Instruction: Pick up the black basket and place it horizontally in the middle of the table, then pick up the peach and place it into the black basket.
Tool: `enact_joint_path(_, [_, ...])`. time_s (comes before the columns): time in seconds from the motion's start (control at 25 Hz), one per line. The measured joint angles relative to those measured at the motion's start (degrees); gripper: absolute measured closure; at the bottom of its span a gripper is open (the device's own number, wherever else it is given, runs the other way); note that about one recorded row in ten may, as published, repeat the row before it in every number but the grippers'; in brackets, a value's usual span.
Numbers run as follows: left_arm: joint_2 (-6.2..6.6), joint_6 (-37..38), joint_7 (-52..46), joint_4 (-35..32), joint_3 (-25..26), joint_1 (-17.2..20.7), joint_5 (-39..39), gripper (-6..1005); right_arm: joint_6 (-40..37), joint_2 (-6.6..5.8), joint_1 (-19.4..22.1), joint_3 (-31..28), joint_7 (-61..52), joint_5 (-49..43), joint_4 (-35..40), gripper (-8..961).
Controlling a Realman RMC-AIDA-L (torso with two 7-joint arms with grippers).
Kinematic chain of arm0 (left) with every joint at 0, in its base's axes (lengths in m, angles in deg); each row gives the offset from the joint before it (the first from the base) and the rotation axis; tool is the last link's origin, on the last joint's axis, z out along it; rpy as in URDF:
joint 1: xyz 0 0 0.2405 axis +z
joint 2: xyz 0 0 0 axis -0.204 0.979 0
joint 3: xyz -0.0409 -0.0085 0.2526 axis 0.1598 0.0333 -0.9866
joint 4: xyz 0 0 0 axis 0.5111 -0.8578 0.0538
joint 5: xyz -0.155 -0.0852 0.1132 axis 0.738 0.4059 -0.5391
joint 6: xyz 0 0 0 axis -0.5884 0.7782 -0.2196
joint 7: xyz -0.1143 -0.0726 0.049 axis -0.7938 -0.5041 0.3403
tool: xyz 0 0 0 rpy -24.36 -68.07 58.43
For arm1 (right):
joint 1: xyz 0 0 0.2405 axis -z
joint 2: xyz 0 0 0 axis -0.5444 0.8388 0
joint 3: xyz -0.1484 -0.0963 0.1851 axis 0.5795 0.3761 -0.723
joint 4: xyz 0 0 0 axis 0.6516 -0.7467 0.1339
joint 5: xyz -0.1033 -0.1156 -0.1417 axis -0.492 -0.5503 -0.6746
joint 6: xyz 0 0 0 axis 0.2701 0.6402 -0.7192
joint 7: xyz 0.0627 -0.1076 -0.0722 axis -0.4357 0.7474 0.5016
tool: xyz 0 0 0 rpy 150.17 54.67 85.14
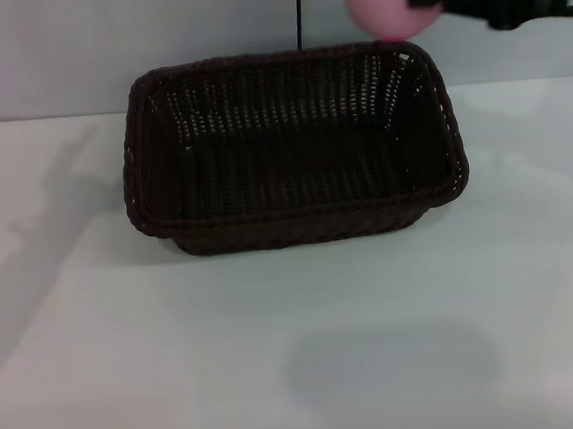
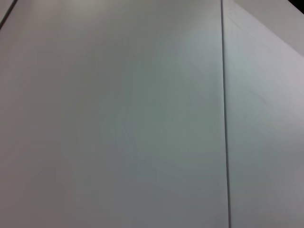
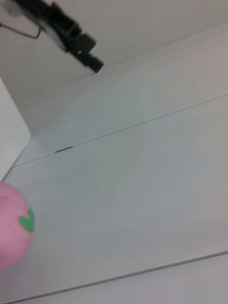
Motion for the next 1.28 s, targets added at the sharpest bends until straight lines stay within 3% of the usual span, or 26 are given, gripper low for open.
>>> enact_joint_path(0.04, [0.0,0.1,-0.02,0.22,0.06,0.0,0.0,189,1.78,-0.23,-1.74,0.25,1.69,-1.57,-3.97,892])
enact_joint_path(0.16, [0.0,0.45,-0.06,0.95,0.24,0.01,0.0,189,3.1,-0.29,-3.78,0.3,1.49,-5.13,-6.72,884])
enact_joint_path(0.36, [0.0,0.55,-0.07,1.07,0.25,0.03,0.0,189,3.04,-0.09,-4.31,1.24,1.32,-7.0,-6.99,690])
enact_joint_path(0.44, [0.0,0.55,-0.07,1.09,0.26,0.03,0.0,189,2.98,-0.08,-4.17,1.33,1.3,-7.0,-6.92,457])
enact_joint_path(0.72, [0.0,0.55,-0.08,1.15,0.29,0.01,0.0,189,2.62,-0.22,-2.86,0.97,1.28,-6.76,-6.66,354])
enact_joint_path(1.0, [0.01,0.47,-0.08,1.17,0.93,-0.06,0.0,190,2.09,0.84,3.08,-1.8,3.24,-2.6,-3.09,281])
enact_joint_path(1.04, [0.01,0.46,-0.08,1.22,1.46,-0.03,0.0,190,2.07,0.87,5.81,-3.09,6.07,2.21,-3.41,281])
enact_joint_path(1.12, [0.02,0.47,-0.08,1.29,1.78,0.0,0.0,190,2.06,0.89,7.4,-3.89,8.0,5.34,-3.94,281])
enact_joint_path(1.16, [0.06,0.55,-0.08,1.67,2.39,0.07,0.0,190,2.02,0.9,10.92,-5.28,13.04,12.37,-5.89,281])
enact_joint_path(1.28, [0.07,0.89,-0.06,2.19,3.21,0.28,-0.01,190,2.02,0.93,14.01,-6.07,18.55,19.44,-8.65,281])
